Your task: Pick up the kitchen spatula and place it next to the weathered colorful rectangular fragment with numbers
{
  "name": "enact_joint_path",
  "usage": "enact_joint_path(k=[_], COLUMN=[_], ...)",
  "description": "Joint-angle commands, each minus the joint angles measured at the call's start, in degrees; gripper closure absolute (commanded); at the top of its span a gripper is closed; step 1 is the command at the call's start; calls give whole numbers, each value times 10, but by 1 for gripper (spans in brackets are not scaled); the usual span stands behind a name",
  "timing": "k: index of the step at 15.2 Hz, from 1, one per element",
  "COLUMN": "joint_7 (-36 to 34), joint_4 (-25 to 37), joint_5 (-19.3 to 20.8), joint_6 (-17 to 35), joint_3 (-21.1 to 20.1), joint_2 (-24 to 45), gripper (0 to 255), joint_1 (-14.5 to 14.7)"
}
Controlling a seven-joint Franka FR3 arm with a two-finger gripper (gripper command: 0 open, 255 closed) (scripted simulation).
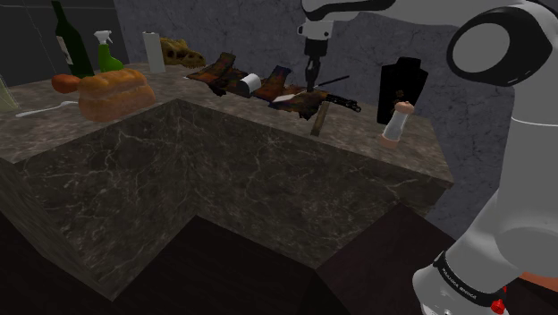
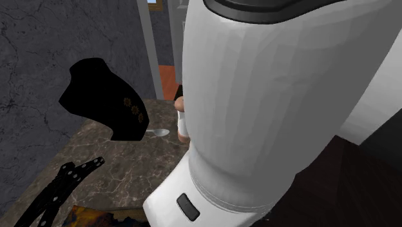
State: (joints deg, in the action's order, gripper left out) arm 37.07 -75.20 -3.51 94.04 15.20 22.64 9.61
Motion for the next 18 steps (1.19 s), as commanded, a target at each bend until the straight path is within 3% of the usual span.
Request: enact_joint_path(k=[1,18], joint_7=[0,1], joint_4=[-19,-134], joint_5=[0,-3], joint_6=[17,143], joint_3=[0,-3], joint_2=[-2,9], gripper=[255,255], joint_1=[1,5])
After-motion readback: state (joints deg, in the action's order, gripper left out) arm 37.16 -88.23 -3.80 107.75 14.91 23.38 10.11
